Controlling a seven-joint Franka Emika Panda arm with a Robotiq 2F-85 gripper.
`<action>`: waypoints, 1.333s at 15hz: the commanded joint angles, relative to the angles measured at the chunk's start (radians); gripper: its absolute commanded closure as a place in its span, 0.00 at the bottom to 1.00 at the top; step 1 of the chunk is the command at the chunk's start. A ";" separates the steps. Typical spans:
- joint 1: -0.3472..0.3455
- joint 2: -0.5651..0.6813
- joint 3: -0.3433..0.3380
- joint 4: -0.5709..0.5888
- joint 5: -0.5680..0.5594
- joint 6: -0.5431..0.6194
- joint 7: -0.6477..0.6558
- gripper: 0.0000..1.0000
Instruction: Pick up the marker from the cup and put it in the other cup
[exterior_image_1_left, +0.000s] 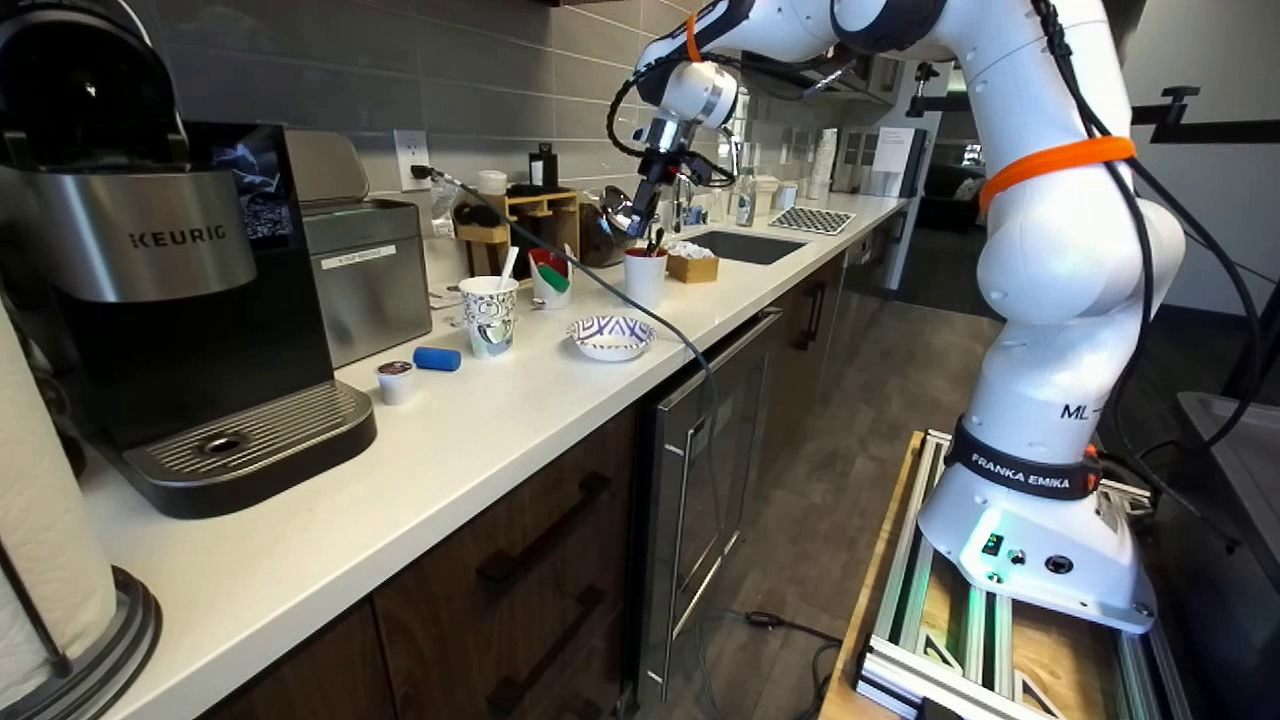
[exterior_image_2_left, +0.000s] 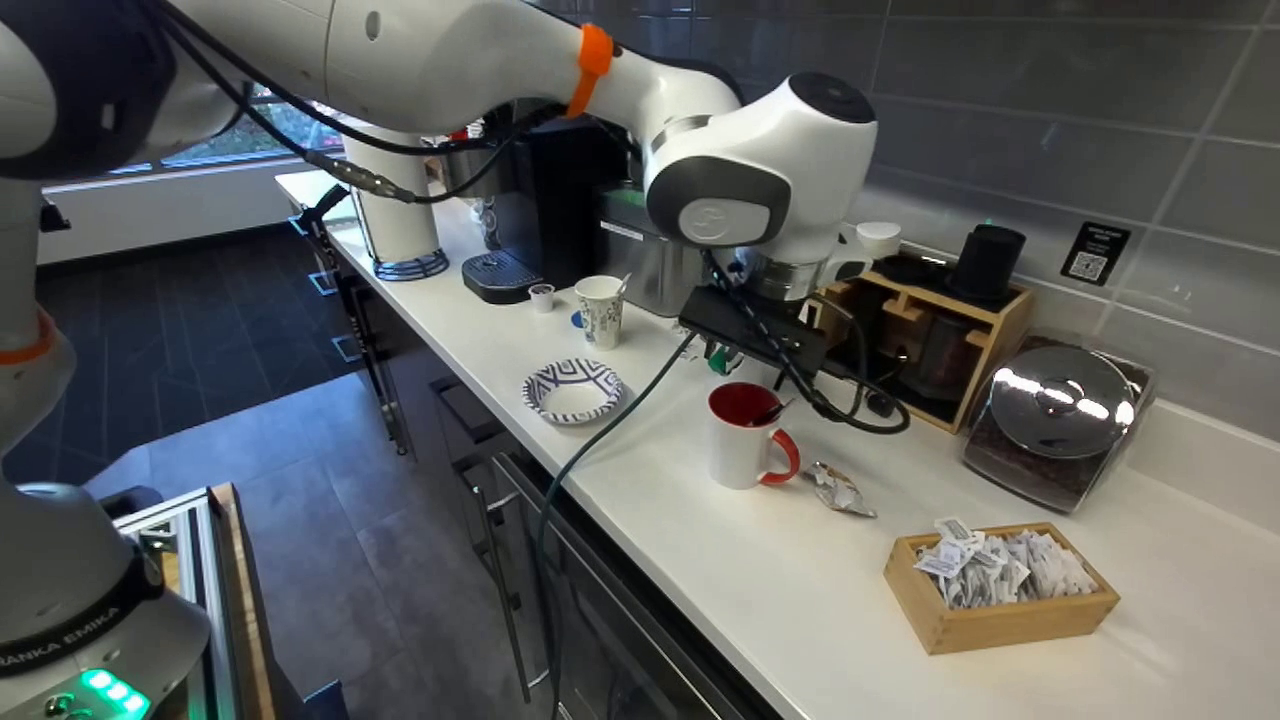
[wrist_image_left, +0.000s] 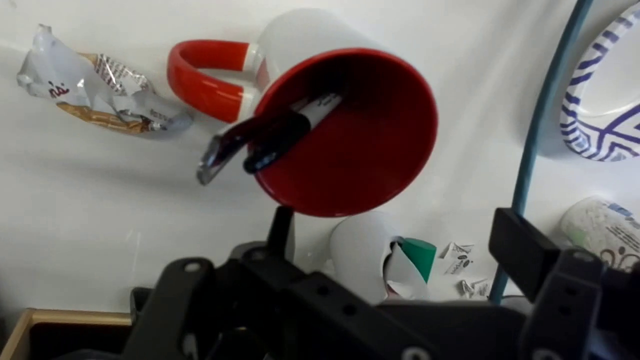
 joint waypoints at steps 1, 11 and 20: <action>-0.054 0.104 0.032 0.196 0.035 -0.144 -0.049 0.00; -0.033 0.169 0.009 0.279 -0.009 -0.107 0.094 0.00; -0.064 0.257 0.013 0.388 -0.126 -0.179 0.116 0.08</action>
